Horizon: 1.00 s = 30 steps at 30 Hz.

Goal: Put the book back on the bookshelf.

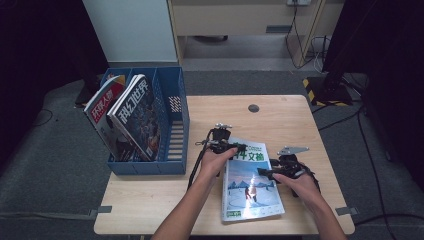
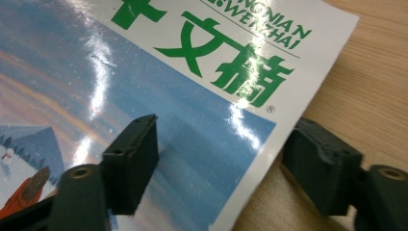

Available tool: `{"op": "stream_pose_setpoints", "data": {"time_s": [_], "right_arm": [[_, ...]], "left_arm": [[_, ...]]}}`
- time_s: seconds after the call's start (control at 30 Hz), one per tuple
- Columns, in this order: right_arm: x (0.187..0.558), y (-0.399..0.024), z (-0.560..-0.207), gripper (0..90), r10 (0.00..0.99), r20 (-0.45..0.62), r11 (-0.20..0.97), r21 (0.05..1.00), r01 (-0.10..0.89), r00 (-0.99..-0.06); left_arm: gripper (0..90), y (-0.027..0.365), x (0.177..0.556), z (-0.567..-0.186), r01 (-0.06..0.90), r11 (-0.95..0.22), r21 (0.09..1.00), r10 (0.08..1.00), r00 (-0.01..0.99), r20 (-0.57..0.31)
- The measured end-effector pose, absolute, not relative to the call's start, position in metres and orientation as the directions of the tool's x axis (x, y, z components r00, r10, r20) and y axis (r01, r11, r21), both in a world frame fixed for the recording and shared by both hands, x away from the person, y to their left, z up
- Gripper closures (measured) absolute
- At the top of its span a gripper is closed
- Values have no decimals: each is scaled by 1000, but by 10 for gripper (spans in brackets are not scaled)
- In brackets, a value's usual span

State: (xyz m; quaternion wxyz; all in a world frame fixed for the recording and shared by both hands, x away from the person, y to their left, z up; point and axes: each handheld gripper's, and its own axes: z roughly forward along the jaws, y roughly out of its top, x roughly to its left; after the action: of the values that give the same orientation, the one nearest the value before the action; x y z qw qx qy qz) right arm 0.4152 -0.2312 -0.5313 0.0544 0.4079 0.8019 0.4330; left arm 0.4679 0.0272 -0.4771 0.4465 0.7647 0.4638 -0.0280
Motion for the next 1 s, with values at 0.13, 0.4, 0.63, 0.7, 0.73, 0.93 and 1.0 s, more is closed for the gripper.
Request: {"op": "stream_pose_setpoints", "data": {"time_s": [0.13,0.4,0.63,0.7,0.73,0.93,1.0], "right_arm": [[416,-231,-533,186,710,263,288,737,611,-653],[418,-231,-538,122,699,326,234,738,633,-637],[419,-232,-536,173,701,323,241,732,638,-636],[418,-233,-536,189,699,328,237,732,639,-635],[418,-233,-536,192,700,323,242,732,637,-637],[417,-232,-535,202,698,312,256,732,632,-644],[417,-231,-535,204,700,304,260,734,628,-646]], "left_arm": [[684,22,465,-471,713,-192,674,679,593,-434],[692,19,463,-466,697,-204,687,663,615,-427],[689,16,462,-464,692,-223,687,651,630,-423],[683,15,463,-465,696,-226,681,647,630,-430],[681,15,464,-465,699,-228,678,646,630,-431],[654,14,466,-467,706,-251,662,645,632,-430],[651,13,467,-467,710,-251,658,648,628,-430]]}}
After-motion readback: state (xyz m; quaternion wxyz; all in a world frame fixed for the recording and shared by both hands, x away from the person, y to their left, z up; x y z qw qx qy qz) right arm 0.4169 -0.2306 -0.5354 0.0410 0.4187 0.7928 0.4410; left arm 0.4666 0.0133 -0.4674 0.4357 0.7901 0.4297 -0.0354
